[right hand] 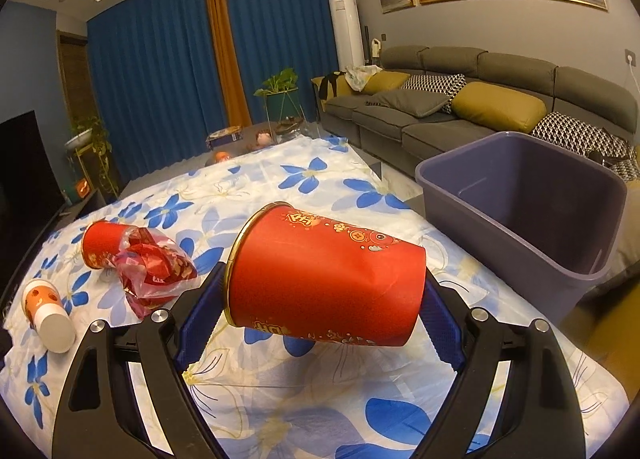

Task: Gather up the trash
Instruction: 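Grasp the white cup with the apple print with the left tool, then carry the red cup and apple-print cup over the purple bin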

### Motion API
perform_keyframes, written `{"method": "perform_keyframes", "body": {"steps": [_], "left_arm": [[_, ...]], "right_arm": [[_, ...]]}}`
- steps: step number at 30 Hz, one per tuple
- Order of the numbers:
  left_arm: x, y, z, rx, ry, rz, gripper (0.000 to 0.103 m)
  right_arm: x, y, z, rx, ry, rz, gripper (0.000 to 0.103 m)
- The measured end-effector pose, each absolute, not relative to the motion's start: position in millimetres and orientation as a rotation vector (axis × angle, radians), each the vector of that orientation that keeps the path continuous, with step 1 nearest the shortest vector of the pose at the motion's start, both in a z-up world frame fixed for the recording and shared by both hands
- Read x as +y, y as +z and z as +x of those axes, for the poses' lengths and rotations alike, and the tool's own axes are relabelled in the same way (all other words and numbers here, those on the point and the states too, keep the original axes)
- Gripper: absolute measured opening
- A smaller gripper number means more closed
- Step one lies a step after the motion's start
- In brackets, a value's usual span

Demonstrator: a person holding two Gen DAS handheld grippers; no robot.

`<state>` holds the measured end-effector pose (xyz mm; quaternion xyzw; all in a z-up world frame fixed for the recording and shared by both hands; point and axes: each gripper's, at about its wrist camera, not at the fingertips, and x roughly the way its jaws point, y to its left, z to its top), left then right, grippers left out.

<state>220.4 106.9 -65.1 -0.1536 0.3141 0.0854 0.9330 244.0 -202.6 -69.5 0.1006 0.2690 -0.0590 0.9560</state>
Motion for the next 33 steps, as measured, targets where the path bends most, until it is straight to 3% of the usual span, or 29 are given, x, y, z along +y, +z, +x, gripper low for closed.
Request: {"method": "perform_keyframes", "body": {"steps": [9,21,33], "left_arm": [[106,-73,275,0.684,0.225,-0.331,0.094],[118,-105,307,0.792,0.201,-0.393,0.07],[110,-93,280,0.716,0.116,-0.388,0.064]], "right_arm": [[-204,-69,243,0.548,-0.09,0.221,0.085],[-201,-71,244,0.561,-0.063,0.223,0.085],[-198,-72,244,0.562,-0.055,0.21,0.085]]}}
